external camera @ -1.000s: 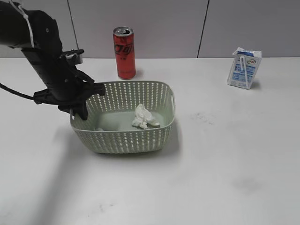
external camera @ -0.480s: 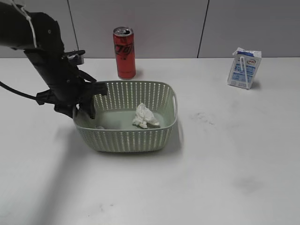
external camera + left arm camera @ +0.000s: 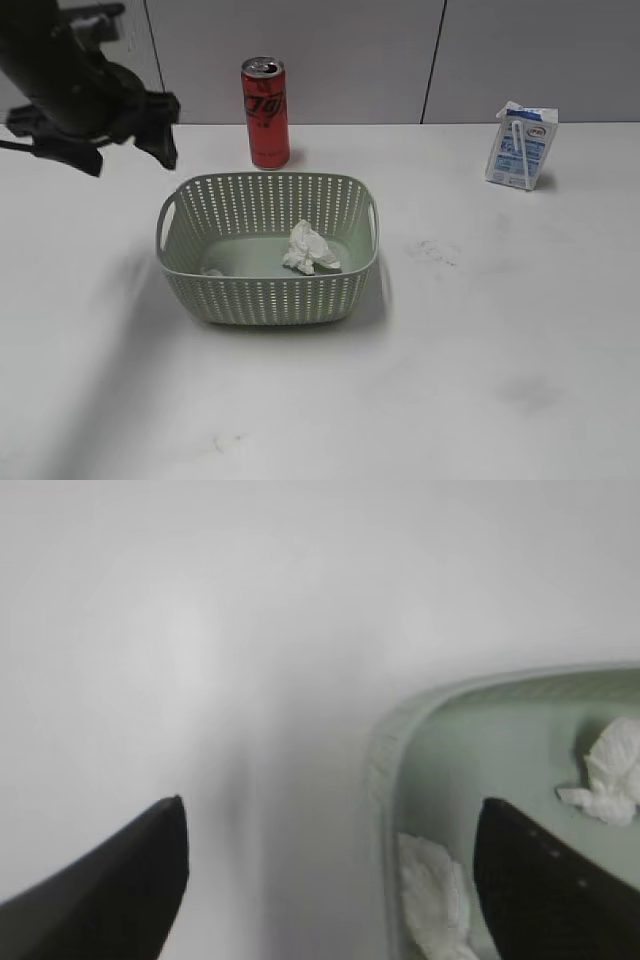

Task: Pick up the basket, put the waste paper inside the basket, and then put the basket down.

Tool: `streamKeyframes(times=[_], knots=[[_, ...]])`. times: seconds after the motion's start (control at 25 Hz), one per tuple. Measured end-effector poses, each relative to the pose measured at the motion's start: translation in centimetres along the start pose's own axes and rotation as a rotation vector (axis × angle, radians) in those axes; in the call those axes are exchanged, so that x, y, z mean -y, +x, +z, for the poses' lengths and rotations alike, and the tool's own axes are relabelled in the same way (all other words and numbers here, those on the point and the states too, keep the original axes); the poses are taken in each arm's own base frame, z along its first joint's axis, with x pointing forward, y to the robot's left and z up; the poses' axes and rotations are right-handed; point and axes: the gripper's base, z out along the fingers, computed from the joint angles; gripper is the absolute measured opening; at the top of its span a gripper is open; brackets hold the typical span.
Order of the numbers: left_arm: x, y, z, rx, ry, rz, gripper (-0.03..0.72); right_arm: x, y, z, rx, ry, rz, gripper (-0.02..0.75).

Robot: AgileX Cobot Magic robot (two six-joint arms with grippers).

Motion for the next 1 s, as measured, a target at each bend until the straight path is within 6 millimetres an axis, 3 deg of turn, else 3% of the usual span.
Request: streamKeyframes(times=[0.2, 0.36, 0.52, 0.8, 1.0], knots=[[-3.5, -0.4, -6.4, 0.124, -0.079, 0.018, 0.687, 0.0, 0.0, 0.0, 0.001, 0.0, 0.0, 0.59], [-5.3, 2.1, -10.6, 0.0, -0.127, 0.028, 0.659, 0.0, 0.0, 0.0, 0.001, 0.0, 0.001, 0.59], [-5.8, 5.7, -13.1, -0.038, -0.163, 0.044, 0.629, 0.0, 0.0, 0.0, 0.001, 0.0, 0.001, 0.59], [-5.9, 14.1, -15.0, -0.004, -0.131, 0.034, 0.605, 0.0, 0.0, 0.0, 0.002, 0.0, 0.001, 0.59], [-6.2, 21.2, -14.5, 0.019, -0.097, 0.021, 0.598, 0.0, 0.0, 0.0, 0.003, 0.0, 0.001, 0.59]])
